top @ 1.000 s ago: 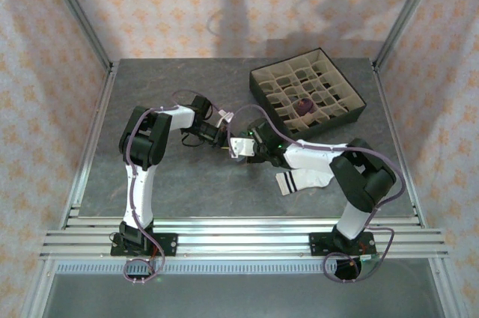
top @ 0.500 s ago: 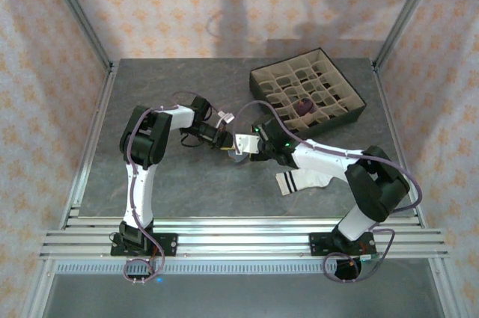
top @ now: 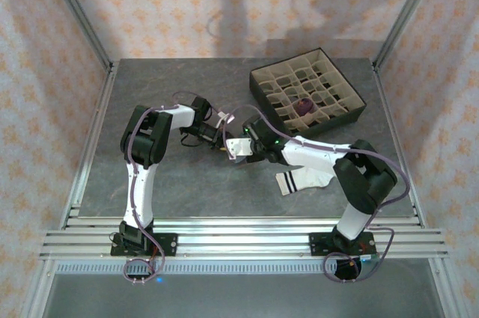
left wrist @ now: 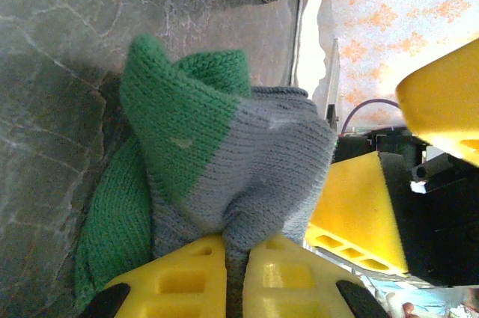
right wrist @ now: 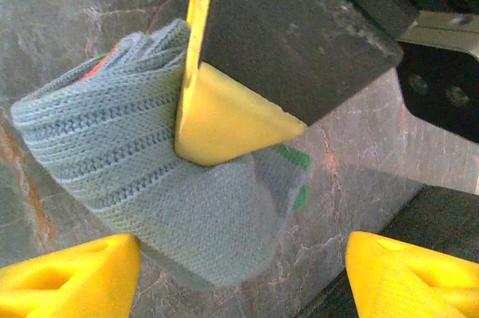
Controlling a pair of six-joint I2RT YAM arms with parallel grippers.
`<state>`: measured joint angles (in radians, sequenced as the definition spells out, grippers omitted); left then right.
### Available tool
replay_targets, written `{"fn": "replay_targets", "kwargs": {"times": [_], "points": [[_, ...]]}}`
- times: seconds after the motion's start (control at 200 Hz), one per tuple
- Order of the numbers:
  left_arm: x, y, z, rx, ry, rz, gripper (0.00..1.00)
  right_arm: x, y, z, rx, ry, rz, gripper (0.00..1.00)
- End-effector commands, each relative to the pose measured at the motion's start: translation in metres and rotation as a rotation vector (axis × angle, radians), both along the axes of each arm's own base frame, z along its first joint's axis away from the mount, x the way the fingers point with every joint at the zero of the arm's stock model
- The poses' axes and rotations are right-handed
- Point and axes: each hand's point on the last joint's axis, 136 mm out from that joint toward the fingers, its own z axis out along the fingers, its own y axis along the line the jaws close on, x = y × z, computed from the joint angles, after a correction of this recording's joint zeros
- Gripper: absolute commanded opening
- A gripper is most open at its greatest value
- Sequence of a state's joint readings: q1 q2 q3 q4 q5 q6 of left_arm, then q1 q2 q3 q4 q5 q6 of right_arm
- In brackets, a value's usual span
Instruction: Roll the socks
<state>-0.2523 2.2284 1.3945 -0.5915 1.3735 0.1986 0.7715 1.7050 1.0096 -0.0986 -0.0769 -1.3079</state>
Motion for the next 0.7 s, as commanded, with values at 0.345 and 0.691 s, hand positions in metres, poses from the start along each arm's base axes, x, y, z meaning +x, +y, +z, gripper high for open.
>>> {"fn": "replay_targets", "kwargs": {"times": [0.345, 0.691], "points": [[-0.020, 0.016, -0.044, 0.136, 0.128, -0.014, 0.09, 0.006, 0.017, -0.033, -0.080, 0.072, 0.056, 0.74], [-0.014, 0.018, -0.044, 0.130, 0.125, -0.003, 0.09, -0.022, 0.012, -0.056, -0.097, 0.209, 0.081, 0.75]]}}
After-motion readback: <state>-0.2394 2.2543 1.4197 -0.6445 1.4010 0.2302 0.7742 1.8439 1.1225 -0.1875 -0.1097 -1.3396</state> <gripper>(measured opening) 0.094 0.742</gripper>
